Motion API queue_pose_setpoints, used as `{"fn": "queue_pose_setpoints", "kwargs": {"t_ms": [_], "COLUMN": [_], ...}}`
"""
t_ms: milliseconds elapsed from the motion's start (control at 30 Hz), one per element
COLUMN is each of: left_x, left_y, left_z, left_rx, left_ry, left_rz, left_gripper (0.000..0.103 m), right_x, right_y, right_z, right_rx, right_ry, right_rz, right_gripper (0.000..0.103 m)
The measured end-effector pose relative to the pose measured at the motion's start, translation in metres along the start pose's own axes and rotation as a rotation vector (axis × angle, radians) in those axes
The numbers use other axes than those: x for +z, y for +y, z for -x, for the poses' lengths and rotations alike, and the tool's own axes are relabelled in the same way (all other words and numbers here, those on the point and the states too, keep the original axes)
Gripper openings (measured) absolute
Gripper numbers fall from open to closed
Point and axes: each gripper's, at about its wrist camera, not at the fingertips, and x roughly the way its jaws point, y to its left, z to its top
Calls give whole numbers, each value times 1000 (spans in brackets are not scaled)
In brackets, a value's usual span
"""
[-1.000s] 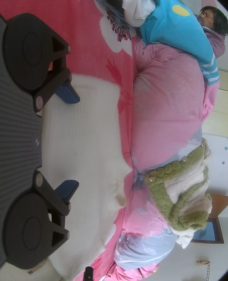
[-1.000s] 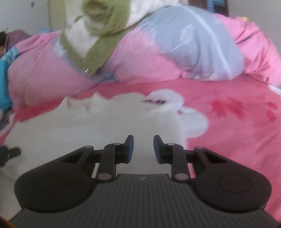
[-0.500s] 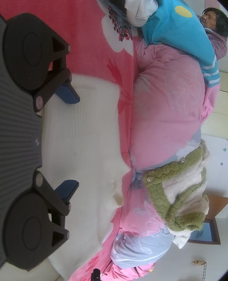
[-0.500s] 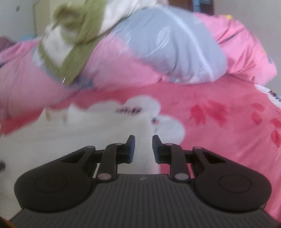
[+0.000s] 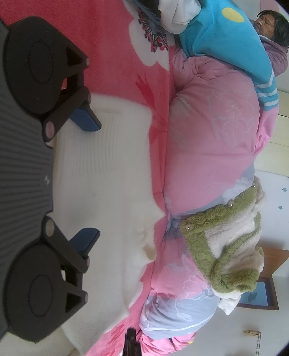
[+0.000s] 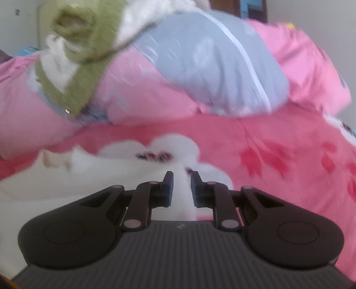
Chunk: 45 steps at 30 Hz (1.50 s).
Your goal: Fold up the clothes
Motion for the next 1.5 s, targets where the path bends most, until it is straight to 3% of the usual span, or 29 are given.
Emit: {"fn": "queue_pose_setpoints", "kwargs": {"t_ms": [200,367,467,567,733,1000,1167,1267,1400,1500], "left_x": [0,0,0,0,0,-1,-1,-1,-1,-1], "left_y": [0,0,0,0,1,2,3,2,3,3], "left_z": [0,0,0,0,0,-1,-1,-1,-1,-1], "left_rx": [0,-1,-2,-4,-7,-16,-19,-19,-20,-20], "left_ry": [-1,-1,0,1,1,-5,-7,-6,-5,-5], "left_rz": [-2,0,1,4,7,16,19,19,17,16], "left_gripper": [95,95,95,95,95,95,95,95,95,95], "right_x": [-18,-5,1,16,46,78,72,60,30,4], "right_y": [1,10,25,48,93,117,132,144,165,176], "right_z": [-52,-28,-14,-21,-68,-173,-181,-156,-114,-105], "right_rx": [16,15,85,166,248,198,294,347,310,276], "right_ry": [122,79,53,81,150,314,389,383,263,206], "right_rz": [-59,-58,-47,-37,-66,-225,-189,-86,188,301], "right_gripper": [15,15,16,17,17,17,19,19,19,19]}}
